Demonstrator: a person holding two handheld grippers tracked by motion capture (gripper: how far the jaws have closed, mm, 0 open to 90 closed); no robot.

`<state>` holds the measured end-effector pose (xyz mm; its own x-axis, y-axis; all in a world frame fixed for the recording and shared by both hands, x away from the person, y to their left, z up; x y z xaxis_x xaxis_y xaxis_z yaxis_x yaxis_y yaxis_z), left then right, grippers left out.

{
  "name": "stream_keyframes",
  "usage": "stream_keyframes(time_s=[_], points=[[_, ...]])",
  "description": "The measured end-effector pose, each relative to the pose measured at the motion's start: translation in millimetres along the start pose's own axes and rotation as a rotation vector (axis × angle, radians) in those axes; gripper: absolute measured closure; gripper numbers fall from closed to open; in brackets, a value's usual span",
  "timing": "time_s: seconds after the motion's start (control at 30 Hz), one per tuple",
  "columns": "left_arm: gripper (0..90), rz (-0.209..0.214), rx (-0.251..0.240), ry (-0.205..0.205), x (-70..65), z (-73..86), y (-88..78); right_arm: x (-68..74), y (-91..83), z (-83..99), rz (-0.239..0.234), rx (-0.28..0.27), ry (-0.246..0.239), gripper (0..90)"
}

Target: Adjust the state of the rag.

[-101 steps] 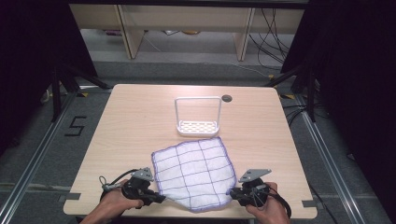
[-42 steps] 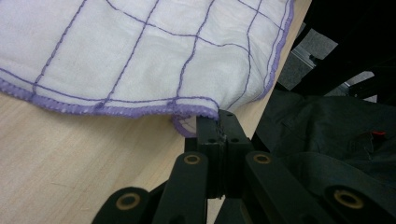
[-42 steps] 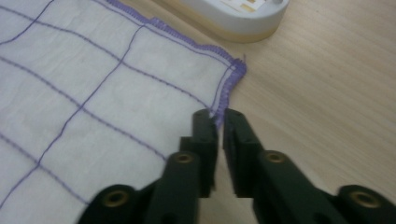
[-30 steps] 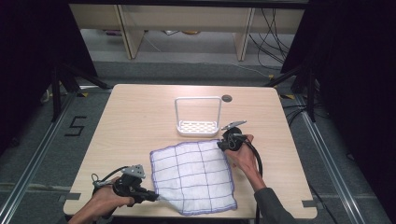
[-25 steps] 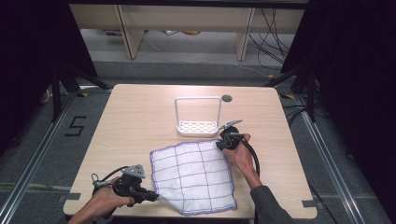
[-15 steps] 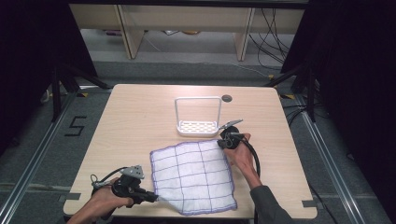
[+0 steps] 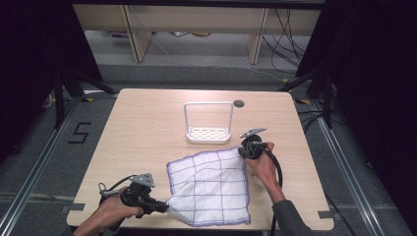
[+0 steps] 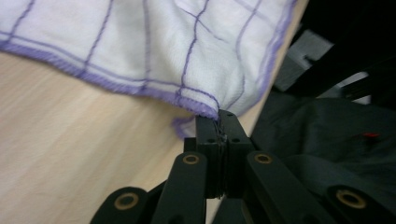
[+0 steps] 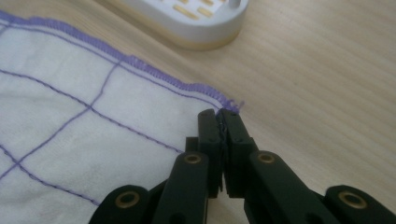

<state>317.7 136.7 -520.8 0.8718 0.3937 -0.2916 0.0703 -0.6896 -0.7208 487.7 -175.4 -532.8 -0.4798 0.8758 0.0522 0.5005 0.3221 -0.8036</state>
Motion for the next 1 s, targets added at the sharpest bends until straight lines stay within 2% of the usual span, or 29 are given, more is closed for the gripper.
stream_keyframes(time_s=[0.03,0.07,0.13,0.23,0.3,0.33,0.37,0.4,0.47,0.53,0.57,0.6,0.63,0.67,0.73,0.77,0.8,0.83,0.9,0.93,1.0], points=[[83.0,-0.013,0.007,0.0,1.1,0.5,-0.3,-0.2,4.0,0.9,0.0,0.007,0.005,87.9],[76.9,-0.012,-0.009,-0.016,1.9,-0.1,-2.4,-0.2,5.9,1.2,-0.001,0.012,0.015,87.1],[72.0,-0.039,-0.027,-0.02,5.3,-1.6,-10.1,-1.4,7.8,1.8,0.007,0.021,0.023,81.9],[58.0,-0.048,-0.058,-0.061,14.3,-5.9,-21.7,-5.3,2.8,0.4,0.005,0.007,0.036,76.0],[53.6,-0.109,-0.046,-0.075,29.9,-10.2,-23.7,-10.4,0.7,-1.5,0.008,-0.004,0.043,73.2],[52.6,-0.139,-0.045,-0.078,36.9,-11.5,-22.9,-10.4,0.1,-1.7,0.013,-0.006,0.06,72.6],[52.4,-0.147,-0.041,-0.081,43.8,-13.3,-22.1,-11.4,0.2,-2.7,0.008,-0.012,0.053,71.9],[52.1,-0.17,-0.028,-0.086,56.6,-16.5,-19.9,-12.4,0.4,-3.3,0.002,-0.016,0.045,70.9],[51.4,-0.202,-0.022,-0.101,71.6,-23.3,-13.7,-11.6,0.3,-3.7,0.0,-0.01,0.061,69.1],[49.2,-0.223,0.005,-0.084,83.3,-27.2,-9.7,-12.5,2.8,-4.7,-0.007,-0.003,0.05,67.6],[48.8,-0.251,0.022,-0.076,89.7,-29.5,-8.4,-12.7,3.7,-5.4,-0.01,-0.001,0.054,67.3],[48.0,-0.266,0.013,-0.081,93.7,-32.3,-6.1,-15.0,5.5,-7.0,-0.009,-0.007,0.042,66.4],[47.3,-0.276,0.014,-0.081,97.8,-35.5,-4.1,-14.4,6.3,-7.4,-0.012,-0.001,0.053,66.4],[47.2,-0.279,0.028,-0.066,102.7,-37.8,-3.3,-16.0,7.4,-8.6,-0.014,-0.001,0.046,66.1],[45.9,-0.318,0.038,-0.051,110.9,-43.7,-0.2,-15.7,11.4,-9.7,-0.032,0.013,0.066,64.8],[46.2,-0.32,0.043,-0.047,113.2,-46.0,1.6,-15.4,13.4,-10.2,-0.034,0.004,0.071,64.7],[46.4,-0.319,0.056,-0.037,116.1,-48.4,4.1,-16.4,13.1,-11.0,-0.035,0.017,0.06,64.3],[45.9,-0.323,0.082,-0.024,118.0,-49.1,4.0,-17.3,14.5,-12.5,-0.038,0.014,0.055,63.8],[45.7,-0.308,0.083,-0.024,120.6,-52.3,9.4,-17.5,15.8,-14.9,-0.04,-0.003,0.058,63.0],[45.5,-0.306,0.085,-0.025,121.2,-53.1,10.5,-17.0,14.2,-15.1,-0.047,0.012,0.06,63.1],[45.4,-0.294,0.088,-0.03,122.5,-54.9,13.6,-15.8,14.2,-16.7,-0.054,0.004,0.05,63.0]])
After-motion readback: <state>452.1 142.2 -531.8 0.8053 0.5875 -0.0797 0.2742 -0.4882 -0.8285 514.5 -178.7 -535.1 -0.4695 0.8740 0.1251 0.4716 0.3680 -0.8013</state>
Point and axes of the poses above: each handheld gripper's, and its own axes: y roughly forward along the jaws, z roughly out of its underside, x roughly to its left, the point moved 6 cm from there along y, roughly forward along the jaws, and after that the axes turned 7 degrees about y, right-handed, at the moved point
